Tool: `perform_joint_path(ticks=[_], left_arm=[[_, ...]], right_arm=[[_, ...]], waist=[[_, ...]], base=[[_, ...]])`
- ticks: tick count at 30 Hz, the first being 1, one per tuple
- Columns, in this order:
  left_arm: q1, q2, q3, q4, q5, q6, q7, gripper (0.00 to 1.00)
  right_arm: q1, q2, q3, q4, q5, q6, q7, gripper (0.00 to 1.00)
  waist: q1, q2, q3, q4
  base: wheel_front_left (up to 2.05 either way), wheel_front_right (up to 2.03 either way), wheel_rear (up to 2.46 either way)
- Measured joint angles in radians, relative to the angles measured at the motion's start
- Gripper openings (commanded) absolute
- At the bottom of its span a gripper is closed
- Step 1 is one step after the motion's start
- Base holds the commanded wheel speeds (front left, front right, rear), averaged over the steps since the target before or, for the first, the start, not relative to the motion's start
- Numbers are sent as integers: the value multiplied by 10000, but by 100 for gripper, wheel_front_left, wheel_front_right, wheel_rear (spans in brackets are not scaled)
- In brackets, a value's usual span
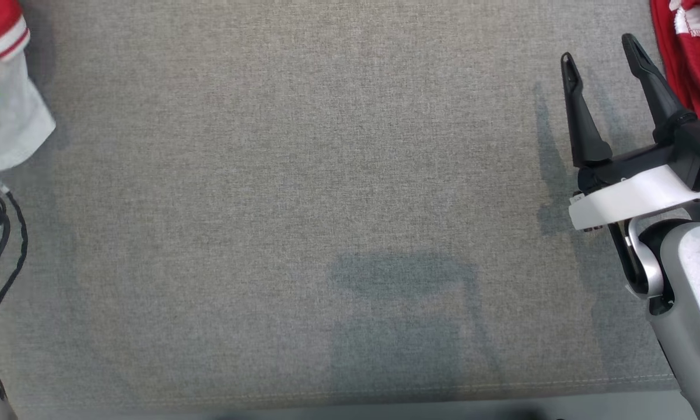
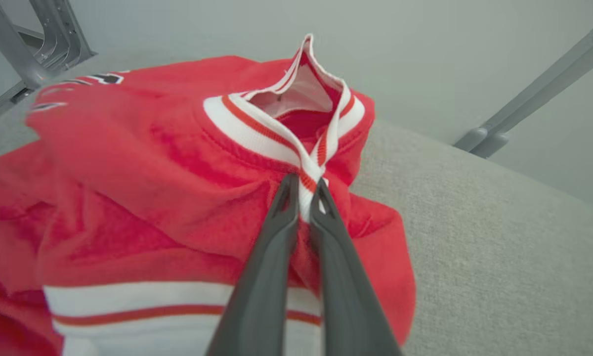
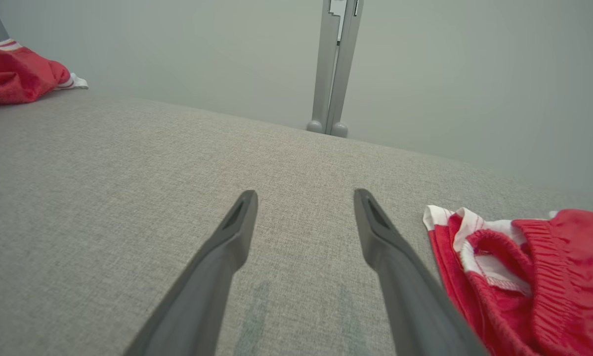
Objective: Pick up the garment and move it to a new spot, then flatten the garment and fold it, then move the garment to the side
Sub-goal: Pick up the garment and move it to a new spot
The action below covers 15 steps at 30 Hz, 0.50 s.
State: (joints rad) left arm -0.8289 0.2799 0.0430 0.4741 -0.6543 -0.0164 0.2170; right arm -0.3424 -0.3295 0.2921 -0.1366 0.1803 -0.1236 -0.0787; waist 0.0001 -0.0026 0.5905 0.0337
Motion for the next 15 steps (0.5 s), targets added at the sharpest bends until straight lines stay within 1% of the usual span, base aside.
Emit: perform_joint_path(ticks=[6,10,15], left_arm=[[-244,-146,-188,-245,-12,-713,-637,0],[-309,-159,-380,-362,-12,-848,-903,0],[-328,-63,-815,-662,-13,-989,-842,0]], right_arm=[[0,-4,-36,301,0,0,-196,100],[4,31,-33,550,12,0,-351,100],[19,217,38,807,119,2,-531,100]], waist=[[0,0,-422,217],[0,0,-816,375],[0,0,-1410,535]], base=[[0,0,0],[0,0,0],[0,0,0]])
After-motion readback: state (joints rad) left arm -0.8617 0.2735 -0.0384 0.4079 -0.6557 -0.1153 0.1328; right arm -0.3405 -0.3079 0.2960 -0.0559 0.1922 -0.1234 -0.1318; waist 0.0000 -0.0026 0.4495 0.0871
